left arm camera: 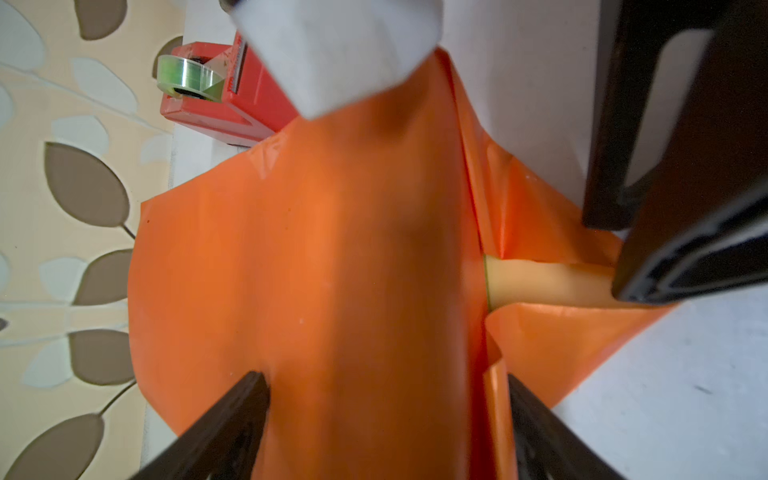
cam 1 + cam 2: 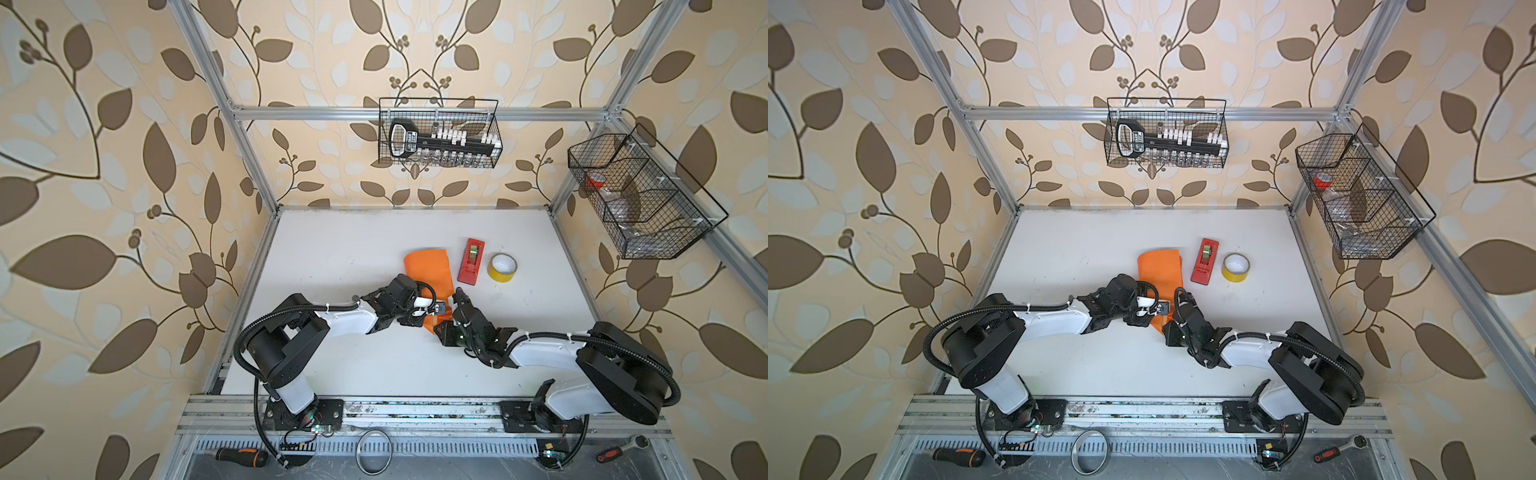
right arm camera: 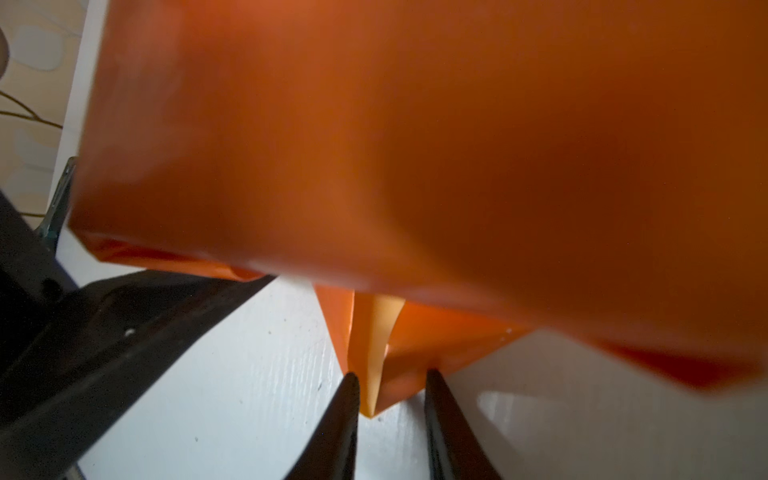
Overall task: Wrap the gift box in paper
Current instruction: 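Pinch the loose paper flap with the right gripper while the left holds the box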
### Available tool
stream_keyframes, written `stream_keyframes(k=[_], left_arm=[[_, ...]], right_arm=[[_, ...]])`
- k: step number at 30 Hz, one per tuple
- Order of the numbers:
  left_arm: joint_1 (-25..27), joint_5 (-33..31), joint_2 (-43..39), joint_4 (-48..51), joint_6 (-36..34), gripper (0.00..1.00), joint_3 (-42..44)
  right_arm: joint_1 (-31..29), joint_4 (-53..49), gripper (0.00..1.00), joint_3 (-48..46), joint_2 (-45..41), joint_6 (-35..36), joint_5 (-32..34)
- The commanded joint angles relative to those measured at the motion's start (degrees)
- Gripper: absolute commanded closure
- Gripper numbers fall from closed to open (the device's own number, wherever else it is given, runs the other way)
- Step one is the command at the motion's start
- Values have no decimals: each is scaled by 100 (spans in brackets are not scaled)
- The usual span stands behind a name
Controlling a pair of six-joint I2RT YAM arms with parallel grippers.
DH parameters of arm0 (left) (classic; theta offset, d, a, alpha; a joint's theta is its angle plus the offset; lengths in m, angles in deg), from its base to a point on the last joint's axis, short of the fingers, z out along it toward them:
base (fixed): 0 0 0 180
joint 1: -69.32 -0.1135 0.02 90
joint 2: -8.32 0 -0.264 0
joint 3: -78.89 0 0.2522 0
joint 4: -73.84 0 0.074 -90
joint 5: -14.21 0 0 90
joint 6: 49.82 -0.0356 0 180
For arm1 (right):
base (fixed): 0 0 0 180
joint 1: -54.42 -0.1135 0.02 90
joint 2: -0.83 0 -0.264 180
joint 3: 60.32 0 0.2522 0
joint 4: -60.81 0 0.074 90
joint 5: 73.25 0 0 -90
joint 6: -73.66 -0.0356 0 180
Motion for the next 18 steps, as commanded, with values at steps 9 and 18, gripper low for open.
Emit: stream_keyframes(k=[9, 18], left_arm=[[12, 450, -425, 206, 131, 9, 187], [53, 674, -1591, 207, 564, 12, 778]], right_arm=[[-164, -296, 81, 104, 294, -341, 680], [-172, -350, 97, 106, 40, -460, 746]])
